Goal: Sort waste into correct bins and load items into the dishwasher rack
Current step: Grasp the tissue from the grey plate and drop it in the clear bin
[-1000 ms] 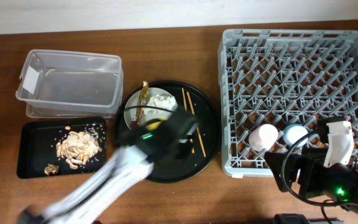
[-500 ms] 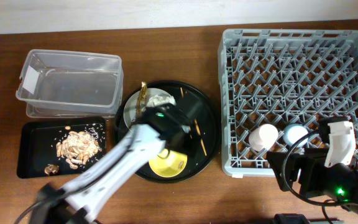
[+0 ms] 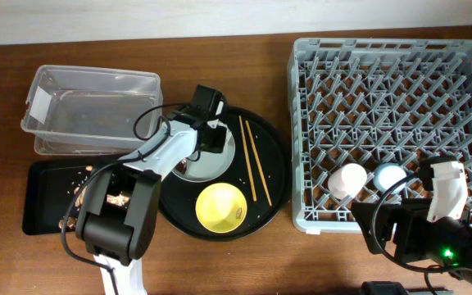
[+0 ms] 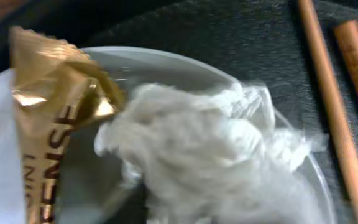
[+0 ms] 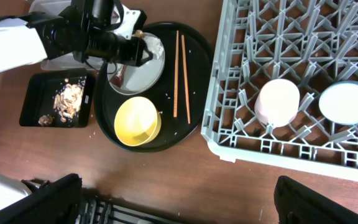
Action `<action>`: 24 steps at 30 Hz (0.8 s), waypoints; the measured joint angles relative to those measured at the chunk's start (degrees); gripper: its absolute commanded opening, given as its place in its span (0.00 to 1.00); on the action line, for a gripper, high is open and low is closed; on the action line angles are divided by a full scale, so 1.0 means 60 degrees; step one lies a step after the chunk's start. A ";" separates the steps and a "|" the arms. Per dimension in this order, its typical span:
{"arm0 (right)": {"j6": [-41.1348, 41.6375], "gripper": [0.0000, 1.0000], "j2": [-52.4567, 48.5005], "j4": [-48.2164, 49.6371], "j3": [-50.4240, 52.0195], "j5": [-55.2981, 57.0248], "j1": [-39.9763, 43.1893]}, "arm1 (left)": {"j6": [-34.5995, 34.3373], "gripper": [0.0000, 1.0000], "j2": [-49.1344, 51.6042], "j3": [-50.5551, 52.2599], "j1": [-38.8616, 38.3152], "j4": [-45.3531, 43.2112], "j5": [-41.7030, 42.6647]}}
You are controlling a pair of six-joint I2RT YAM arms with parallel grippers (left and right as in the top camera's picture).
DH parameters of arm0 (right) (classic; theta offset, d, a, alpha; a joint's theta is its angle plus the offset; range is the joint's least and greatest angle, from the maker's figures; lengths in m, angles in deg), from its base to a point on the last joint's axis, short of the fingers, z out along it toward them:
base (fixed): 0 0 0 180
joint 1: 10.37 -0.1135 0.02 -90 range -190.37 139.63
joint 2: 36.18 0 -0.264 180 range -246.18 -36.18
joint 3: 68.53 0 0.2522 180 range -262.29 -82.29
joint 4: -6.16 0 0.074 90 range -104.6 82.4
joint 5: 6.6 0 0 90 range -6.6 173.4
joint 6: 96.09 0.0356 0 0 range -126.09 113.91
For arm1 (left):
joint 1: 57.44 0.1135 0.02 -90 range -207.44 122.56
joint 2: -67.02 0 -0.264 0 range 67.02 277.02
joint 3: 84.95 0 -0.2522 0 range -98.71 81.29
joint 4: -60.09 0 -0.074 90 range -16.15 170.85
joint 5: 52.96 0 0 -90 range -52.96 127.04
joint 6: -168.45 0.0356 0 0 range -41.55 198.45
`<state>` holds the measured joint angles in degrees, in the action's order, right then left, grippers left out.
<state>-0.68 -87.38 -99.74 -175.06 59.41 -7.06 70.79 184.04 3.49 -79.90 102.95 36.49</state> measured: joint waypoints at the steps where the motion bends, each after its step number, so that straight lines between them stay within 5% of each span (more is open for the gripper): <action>1: -0.0004 0.99 0.0000 -0.0004 0.0000 0.0000 0.0000 | 0.0015 0.00 0.0000 0.0000 0.0007 -0.0007 0.0273; 6: -0.0007 0.99 0.0000 -0.0062 0.0000 0.0011 0.0000 | 0.0025 0.00 -0.0816 0.0040 -0.0004 0.1031 0.1133; 10: 0.0000 0.99 0.0000 -0.0076 0.0000 0.0029 0.0000 | 0.0025 0.00 -0.3850 -0.0018 0.0149 0.1297 0.0838; 15: -0.0004 0.99 0.0000 -0.0138 0.0000 0.0029 0.0000 | 0.0025 0.00 -0.4098 -0.0018 0.2517 0.0645 -0.0423; 16: 0.0004 0.99 0.0004 -0.0160 0.0000 0.0029 0.0000 | 0.0025 0.27 -0.3825 -0.0022 0.3198 0.0226 -0.0481; 17: 0.0004 0.99 0.0004 -0.0164 0.0000 0.0029 0.0000 | 0.0106 0.68 -0.3348 -0.0025 0.3705 -0.0058 -0.0280; 18: 0.0007 0.99 0.0000 -0.0160 0.0000 0.0029 0.0000 | 0.0335 0.87 -0.2838 -0.0025 0.3956 -0.0204 -0.0036; 24: 0.0004 0.99 0.0004 -0.0168 0.0000 0.0029 0.0000 | 0.1045 0.77 -0.2579 -0.0576 0.4131 0.1942 0.1435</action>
<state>-0.66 -87.36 -100.74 -175.06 59.58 -7.06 77.06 168.56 0.04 -55.11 114.60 45.10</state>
